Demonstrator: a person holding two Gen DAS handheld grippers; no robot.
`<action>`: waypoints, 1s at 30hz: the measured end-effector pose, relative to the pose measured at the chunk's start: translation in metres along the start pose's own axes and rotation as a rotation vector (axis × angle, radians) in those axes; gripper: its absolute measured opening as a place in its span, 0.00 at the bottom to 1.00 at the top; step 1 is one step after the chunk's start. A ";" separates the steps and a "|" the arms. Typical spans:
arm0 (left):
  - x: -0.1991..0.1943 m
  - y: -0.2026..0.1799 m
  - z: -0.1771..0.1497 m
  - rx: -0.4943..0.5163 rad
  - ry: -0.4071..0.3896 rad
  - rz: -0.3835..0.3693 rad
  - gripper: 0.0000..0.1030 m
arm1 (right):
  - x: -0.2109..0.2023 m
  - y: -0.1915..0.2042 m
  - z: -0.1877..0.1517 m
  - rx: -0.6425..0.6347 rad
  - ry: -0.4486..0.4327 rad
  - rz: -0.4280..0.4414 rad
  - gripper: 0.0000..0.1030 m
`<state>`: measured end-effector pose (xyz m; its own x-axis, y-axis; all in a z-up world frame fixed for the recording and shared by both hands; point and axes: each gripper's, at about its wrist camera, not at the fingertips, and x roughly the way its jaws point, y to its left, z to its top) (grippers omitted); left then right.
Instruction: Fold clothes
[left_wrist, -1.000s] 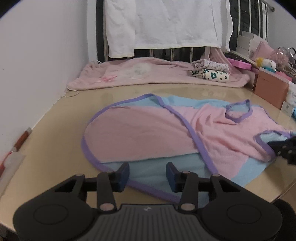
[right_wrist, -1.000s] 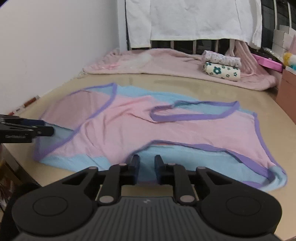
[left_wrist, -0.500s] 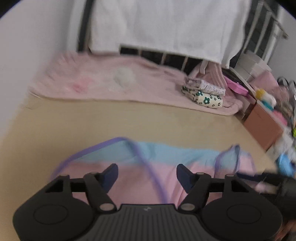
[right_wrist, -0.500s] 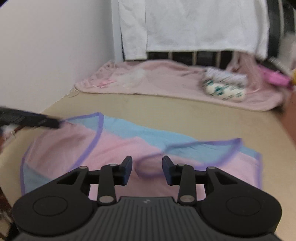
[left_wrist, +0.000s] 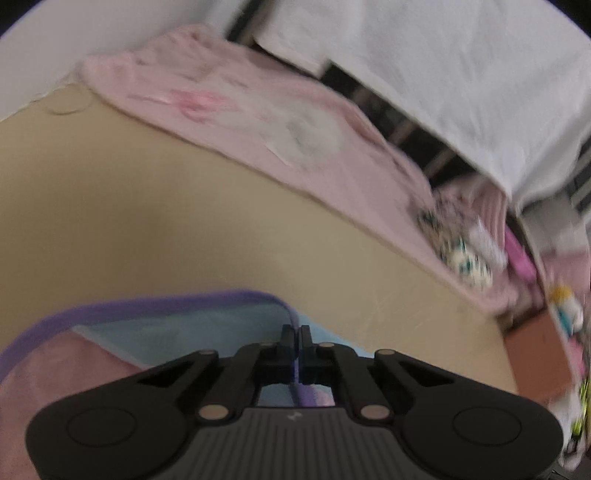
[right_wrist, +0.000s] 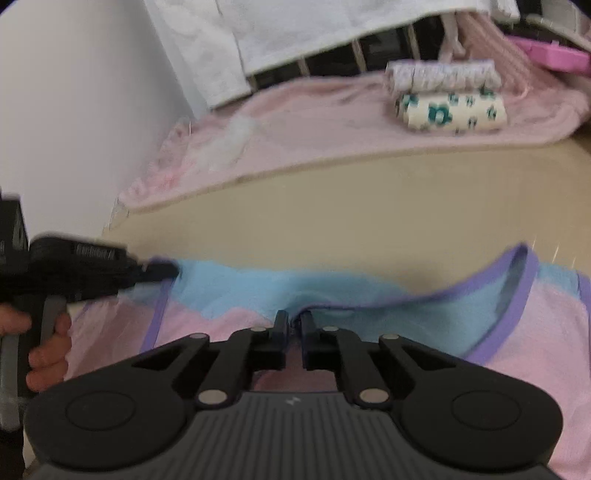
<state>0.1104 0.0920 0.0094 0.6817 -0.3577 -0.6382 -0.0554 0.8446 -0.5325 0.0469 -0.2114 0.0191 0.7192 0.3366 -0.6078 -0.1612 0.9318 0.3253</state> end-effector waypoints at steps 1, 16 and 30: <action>-0.001 0.005 0.001 -0.023 -0.024 0.004 0.00 | -0.001 -0.003 0.003 0.010 -0.022 0.000 0.04; -0.040 -0.021 -0.023 0.083 0.004 -0.061 0.46 | -0.015 -0.005 -0.014 -0.082 0.005 0.031 0.34; -0.129 -0.026 -0.103 0.493 0.042 -0.205 0.46 | -0.101 0.012 -0.059 -0.169 0.000 0.022 0.35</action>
<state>-0.0516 0.0749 0.0484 0.6125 -0.5419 -0.5755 0.4316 0.8392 -0.3309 -0.0679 -0.2258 0.0419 0.7140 0.3574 -0.6020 -0.2887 0.9337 0.2120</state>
